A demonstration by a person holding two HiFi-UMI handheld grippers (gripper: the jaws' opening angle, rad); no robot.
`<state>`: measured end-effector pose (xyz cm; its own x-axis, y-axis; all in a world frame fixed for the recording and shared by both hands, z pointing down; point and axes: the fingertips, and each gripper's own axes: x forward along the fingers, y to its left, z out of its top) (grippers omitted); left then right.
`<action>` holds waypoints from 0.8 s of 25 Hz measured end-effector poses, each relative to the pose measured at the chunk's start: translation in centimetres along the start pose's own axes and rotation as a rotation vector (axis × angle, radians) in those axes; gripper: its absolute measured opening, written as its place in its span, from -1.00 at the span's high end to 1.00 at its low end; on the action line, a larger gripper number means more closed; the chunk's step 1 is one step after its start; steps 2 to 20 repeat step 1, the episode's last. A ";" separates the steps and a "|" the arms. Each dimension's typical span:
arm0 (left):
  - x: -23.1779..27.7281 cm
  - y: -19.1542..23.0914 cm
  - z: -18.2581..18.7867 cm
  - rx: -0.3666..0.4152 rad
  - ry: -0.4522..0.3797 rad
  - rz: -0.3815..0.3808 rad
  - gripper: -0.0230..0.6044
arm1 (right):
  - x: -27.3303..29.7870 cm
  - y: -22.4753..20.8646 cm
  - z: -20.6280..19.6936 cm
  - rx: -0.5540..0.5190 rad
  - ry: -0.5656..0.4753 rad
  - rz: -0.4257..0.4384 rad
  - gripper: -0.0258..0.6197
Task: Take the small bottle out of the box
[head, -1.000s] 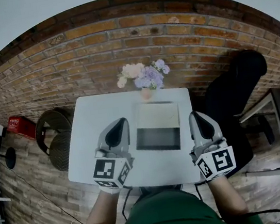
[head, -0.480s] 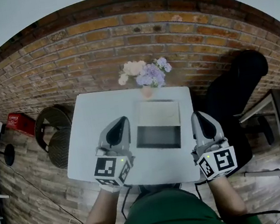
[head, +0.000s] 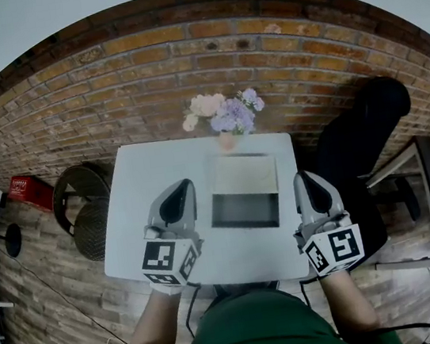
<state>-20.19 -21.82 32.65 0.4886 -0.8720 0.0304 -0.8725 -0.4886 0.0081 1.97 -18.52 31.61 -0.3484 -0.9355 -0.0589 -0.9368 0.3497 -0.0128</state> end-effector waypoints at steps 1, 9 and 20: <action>0.0 0.1 0.0 0.000 -0.001 0.000 0.89 | 0.1 0.1 0.0 0.000 0.001 -0.001 0.91; 0.0 0.1 0.0 0.000 -0.001 0.000 0.89 | 0.1 0.1 0.0 0.000 0.001 -0.001 0.91; 0.0 0.1 0.0 0.000 -0.001 0.000 0.89 | 0.1 0.1 0.0 0.000 0.001 -0.001 0.91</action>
